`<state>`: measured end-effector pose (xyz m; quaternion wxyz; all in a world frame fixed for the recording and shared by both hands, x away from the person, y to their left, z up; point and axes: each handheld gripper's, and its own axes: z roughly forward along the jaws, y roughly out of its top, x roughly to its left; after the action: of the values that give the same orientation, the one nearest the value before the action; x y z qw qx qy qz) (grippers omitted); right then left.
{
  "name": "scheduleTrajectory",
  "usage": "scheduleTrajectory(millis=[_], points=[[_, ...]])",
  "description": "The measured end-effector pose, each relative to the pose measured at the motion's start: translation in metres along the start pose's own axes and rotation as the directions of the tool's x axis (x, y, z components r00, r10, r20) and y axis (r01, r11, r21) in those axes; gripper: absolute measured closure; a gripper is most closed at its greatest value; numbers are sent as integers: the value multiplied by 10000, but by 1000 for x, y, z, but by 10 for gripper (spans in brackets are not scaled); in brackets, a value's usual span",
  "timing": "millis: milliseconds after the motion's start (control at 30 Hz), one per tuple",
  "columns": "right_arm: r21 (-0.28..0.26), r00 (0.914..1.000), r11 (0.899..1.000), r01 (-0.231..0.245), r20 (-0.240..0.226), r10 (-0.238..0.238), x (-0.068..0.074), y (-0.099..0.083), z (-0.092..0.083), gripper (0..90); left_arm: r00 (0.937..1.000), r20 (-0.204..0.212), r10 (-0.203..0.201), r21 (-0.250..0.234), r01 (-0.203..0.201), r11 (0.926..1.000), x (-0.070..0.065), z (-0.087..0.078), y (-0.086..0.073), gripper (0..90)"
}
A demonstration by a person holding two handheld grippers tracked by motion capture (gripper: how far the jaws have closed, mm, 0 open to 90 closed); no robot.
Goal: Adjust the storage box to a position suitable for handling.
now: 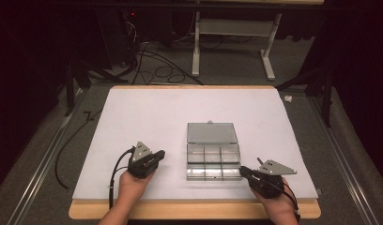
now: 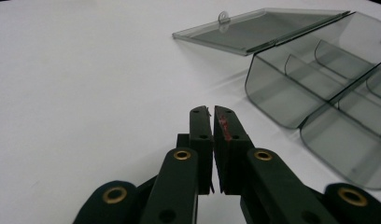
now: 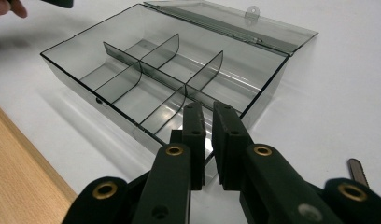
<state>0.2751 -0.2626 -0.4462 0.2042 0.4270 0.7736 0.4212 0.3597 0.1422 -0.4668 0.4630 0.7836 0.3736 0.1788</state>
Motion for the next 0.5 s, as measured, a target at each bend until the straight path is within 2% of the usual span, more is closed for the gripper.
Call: scheduleTrajectory(millis=[133, 267, 300, 400, 500], points=[[-15, 10000, 10000, -27, 42, 27, -1, 0, 0, 842, 9994, -308, 142, 4, -142, 9999, 4, -8, -7, 830], [-16, 9998, 9999, -148, 114, 148, -3, -1, -1, 839, 9991, -424, 10, -39, -11, 10000, 12, -13, -14, 809], [-21, 9998, 9999, -166, 143, 166, -3, 0, -1, 838, 9983, -566, 150, 49, -147, 9999, 13, -14, -14, 795], [-72, 9995, 9998, -174, 244, 176, -4, 1, -3, 828, 9977, -671, -101, -24, 100, 9999, 21, -18, -17, 761], [-145, 9988, 9995, -294, 386, 300, -6, 1, -5, 825, 9974, -712, -81, 5, 82, 10000, 24, -20, -18, 735]])
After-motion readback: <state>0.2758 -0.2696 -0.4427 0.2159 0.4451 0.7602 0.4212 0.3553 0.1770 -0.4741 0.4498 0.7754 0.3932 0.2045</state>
